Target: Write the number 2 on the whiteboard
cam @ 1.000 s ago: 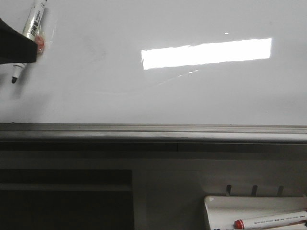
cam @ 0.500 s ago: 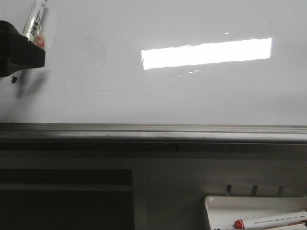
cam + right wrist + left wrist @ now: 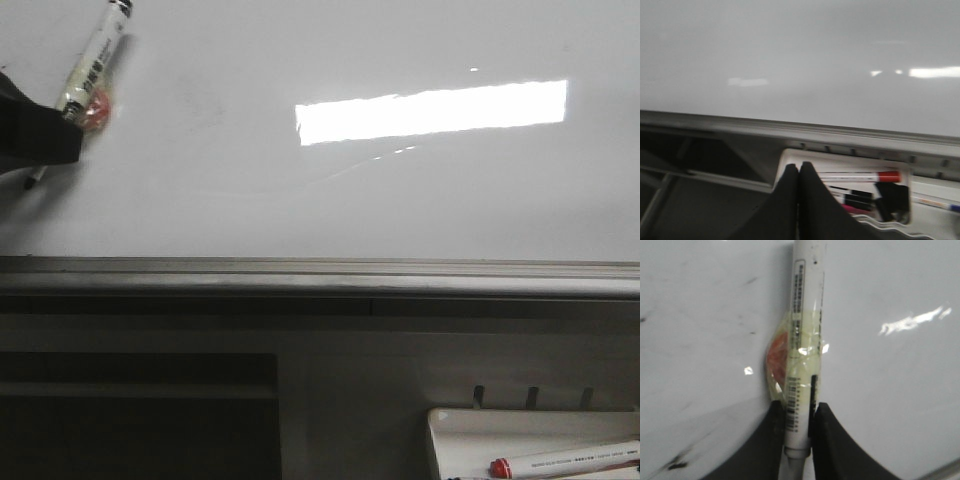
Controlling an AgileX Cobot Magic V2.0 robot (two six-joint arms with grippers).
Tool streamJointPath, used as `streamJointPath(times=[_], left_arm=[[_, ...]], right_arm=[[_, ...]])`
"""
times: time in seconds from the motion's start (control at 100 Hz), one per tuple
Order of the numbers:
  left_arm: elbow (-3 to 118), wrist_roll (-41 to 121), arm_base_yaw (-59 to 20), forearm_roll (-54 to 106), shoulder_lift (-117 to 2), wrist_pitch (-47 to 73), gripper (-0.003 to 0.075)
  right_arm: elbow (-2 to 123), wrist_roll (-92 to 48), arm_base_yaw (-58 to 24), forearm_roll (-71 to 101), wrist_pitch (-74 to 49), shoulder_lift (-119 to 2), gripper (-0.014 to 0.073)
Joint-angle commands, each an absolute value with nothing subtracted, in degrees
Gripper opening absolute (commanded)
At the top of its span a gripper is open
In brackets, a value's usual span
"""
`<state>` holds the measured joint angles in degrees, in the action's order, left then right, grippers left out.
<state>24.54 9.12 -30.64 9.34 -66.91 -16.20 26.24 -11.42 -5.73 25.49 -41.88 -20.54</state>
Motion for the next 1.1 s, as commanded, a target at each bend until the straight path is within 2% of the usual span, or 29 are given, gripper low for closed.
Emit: streamJointPath(times=[0.0, 0.11, 0.18, 0.25, 0.37, 0.44, 0.69, 1.09], left_arm=[[26.21, 8.87, -32.83, 1.04, -64.69, -18.47, -0.002], [26.21, 8.87, -36.91, -7.85, -63.03, -18.36, -0.002], [26.21, 8.87, -39.43, -13.07, -62.24, -18.36, -0.002], [26.21, 8.87, -41.54, -17.62, -61.98, -18.36, -0.002], [26.21, 8.87, -44.53, -23.6, -61.98, -18.22, -0.002], [26.21, 8.87, -45.93, -27.09, -61.98, -18.15, -0.002], [26.21, 8.87, -48.86, -35.81, -61.98, -18.43, -0.002], [26.21, 8.87, -48.86, -35.81, -61.98, -20.06, -0.002]], right_arm=[[27.78, -20.0, -8.96, 35.9, -37.16, -23.13, -0.006], [27.93, -27.98, -15.14, 38.75, -35.4, -26.25, -0.0058], [28.27, -33.46, -19.1, 39.05, -34.98, -28.31, -0.0017], [29.22, -38.92, -22.91, 40.46, -34.62, -30.37, 0.008], [31.33, -43.19, -29.14, 40.74, -31.53, -34.18, 0.0295], [32.54, -44.46, -31.91, 40.74, -28.91, -36.47, 0.035], [37.25, -48.45, -39.31, 40.48, -20.86, -45.43, 0.0346], [43.99, -50.26, -44.5, 40.48, -21.01, -57.4, 0.0346]])
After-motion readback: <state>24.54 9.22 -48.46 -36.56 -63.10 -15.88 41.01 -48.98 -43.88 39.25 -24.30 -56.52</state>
